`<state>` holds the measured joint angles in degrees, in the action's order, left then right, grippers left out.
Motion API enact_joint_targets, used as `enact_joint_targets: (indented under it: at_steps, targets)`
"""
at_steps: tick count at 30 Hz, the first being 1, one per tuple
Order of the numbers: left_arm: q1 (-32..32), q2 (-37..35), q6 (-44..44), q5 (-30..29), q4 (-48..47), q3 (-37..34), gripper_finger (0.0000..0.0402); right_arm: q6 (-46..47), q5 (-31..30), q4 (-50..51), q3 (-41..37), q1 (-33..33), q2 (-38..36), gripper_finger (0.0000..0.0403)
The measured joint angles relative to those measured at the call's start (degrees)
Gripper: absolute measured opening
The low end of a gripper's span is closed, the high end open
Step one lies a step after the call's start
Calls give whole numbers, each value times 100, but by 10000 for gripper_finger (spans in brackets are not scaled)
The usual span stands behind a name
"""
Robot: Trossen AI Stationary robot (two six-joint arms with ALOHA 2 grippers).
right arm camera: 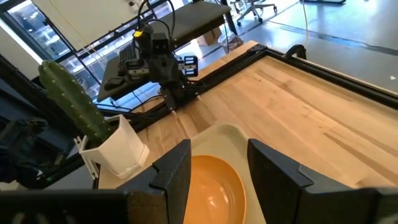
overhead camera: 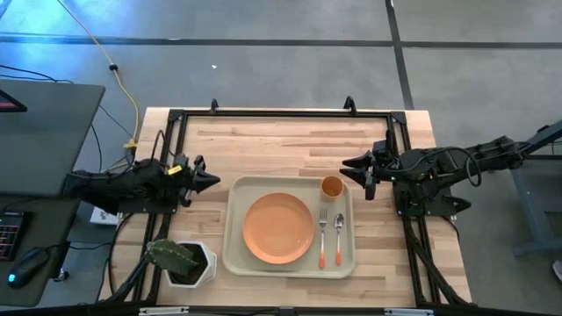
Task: Pick and place plate/cup/fork/spoon on tray
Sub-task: Return to Home Position
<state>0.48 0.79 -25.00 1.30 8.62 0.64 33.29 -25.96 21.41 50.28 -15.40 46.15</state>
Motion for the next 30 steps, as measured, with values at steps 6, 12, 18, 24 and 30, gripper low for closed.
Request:
enact_joint_targets:
  at_steps: [6, 12, 18, 24, 30]
  targets:
    - [125, -65, 175, 589, -337, 2, 0, -28, -2, 2, 2, 0, 0, 149]
    - [246, -65, 306, 680, -495, 2, 0, 125, -2, 2, 0, 0, 0, 149]
    - [268, -58, 265, 673, -651, 2, 0, 683, -13, 30, 2, 2, 0, 149]
    - [268, -57, 265, 673, -645, 2, 0, 733, 294, 239, 2, 0, -13, 144]
    - [267, -56, 265, 671, -629, 2, 0, 192, 803, 625, -56, -283, -398, 40]
